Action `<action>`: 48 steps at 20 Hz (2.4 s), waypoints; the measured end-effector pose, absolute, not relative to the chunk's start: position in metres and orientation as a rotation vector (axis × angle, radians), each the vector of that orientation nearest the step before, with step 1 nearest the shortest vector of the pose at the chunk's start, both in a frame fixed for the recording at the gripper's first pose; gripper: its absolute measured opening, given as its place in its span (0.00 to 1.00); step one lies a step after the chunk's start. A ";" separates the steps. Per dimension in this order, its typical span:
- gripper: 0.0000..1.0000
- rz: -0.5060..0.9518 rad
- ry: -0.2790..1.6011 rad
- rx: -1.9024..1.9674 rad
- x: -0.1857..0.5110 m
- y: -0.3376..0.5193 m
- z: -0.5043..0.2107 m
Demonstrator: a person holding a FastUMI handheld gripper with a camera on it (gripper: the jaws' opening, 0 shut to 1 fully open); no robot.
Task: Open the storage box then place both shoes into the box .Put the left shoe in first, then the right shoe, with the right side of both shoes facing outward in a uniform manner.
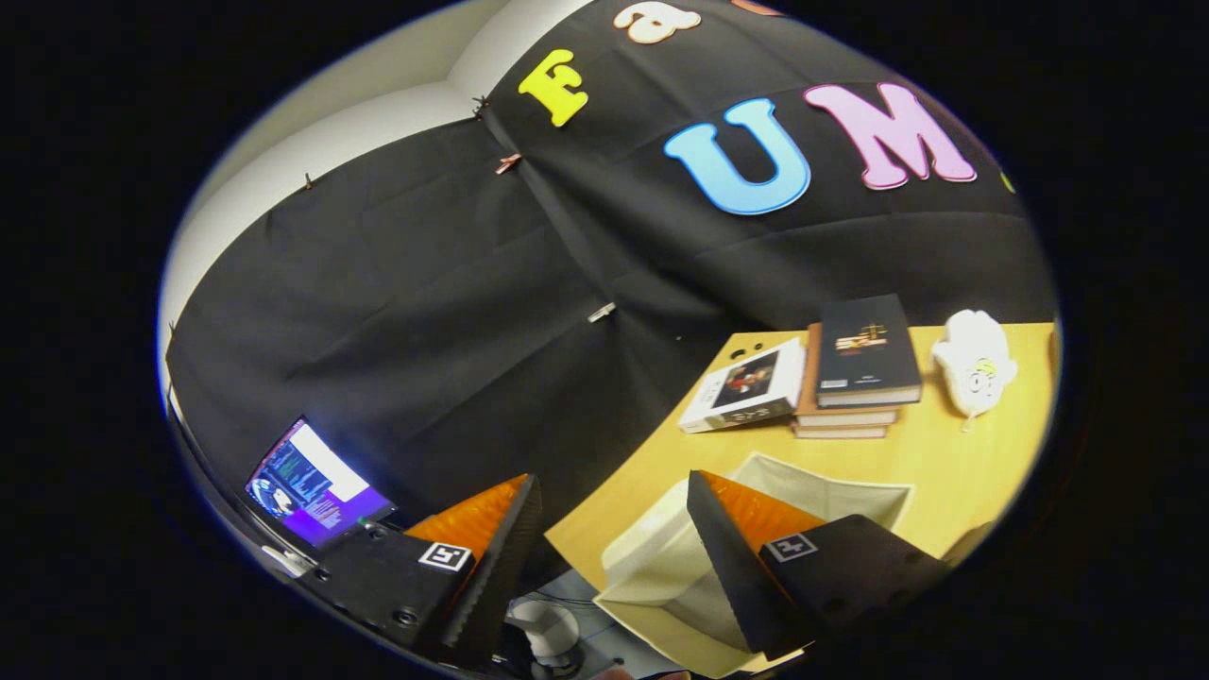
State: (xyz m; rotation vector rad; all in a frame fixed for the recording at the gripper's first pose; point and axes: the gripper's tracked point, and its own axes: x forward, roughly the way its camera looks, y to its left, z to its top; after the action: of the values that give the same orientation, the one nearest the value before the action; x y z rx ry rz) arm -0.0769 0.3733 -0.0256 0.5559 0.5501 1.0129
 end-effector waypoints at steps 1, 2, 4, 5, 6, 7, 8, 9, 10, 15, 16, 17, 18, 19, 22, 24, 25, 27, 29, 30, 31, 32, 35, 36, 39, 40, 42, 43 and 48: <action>0.96 0.979 0.546 0.529 -0.074 0.357 -0.033; 0.96 0.942 0.543 0.502 -0.070 0.339 -0.040; 0.96 0.863 0.548 0.455 -0.063 0.304 -0.058; 0.96 0.830 0.557 0.441 -0.062 0.287 -0.067; 0.96 0.798 0.566 0.432 -0.060 0.269 -0.074; 0.96 0.763 0.579 0.430 -0.058 0.252 -0.082; 0.96 0.725 0.597 0.434 -0.057 0.235 -0.093; 0.96 0.690 0.618 0.438 -0.057 0.218 -0.105; 0.96 0.652 0.644 0.435 -0.059 0.201 -0.121; 0.96 0.435 0.825 0.365 -0.076 0.130 -0.222; 0.96 0.395 0.867 0.354 -0.082 0.117 -0.244; 0.93 0.363 0.900 0.342 -0.090 0.106 -0.263; 0.90 0.343 0.931 0.328 -0.098 0.098 -0.279; 0.87 0.329 0.958 0.311 -0.103 0.091 -0.296; 0.76 0.316 1.019 0.264 -0.112 0.086 -0.342; 0.68 0.321 1.032 0.242 -0.110 0.088 -0.362; 0.66 0.321 1.036 0.229 -0.107 0.090 -0.372; 0.64 0.315 1.037 0.212 -0.097 0.092 -0.385; 0.58 0.303 1.032 0.198 -0.085 0.097 -0.399; 0.55 0.293 1.022 0.190 -0.078 0.099 -0.403; 0.50 0.277 1.006 0.181 -0.069 0.099 -0.407; 0.45 0.261 0.998 0.172 -0.064 0.097 -0.411; 0.32 0.210 0.977 0.143 -0.054 0.097 -0.419; 0.23 0.194 0.973 0.149 -0.053 0.095 -0.418; 0.11 0.164 0.990 0.189 -0.057 0.093 -0.413; 0.09 0.156 0.995 0.209 -0.057 0.091 -0.409; 0.09 0.141 0.991 0.246 -0.058 0.086 -0.395; 0.09 0.133 0.986 0.257 -0.059 0.085 -0.386; 0.09 0.105 0.942 0.317 -0.051 0.086 -0.318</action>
State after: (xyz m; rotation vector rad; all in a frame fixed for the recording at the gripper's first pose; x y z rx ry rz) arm -0.0515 0.0857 -0.3179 0.3174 0.9416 0.1051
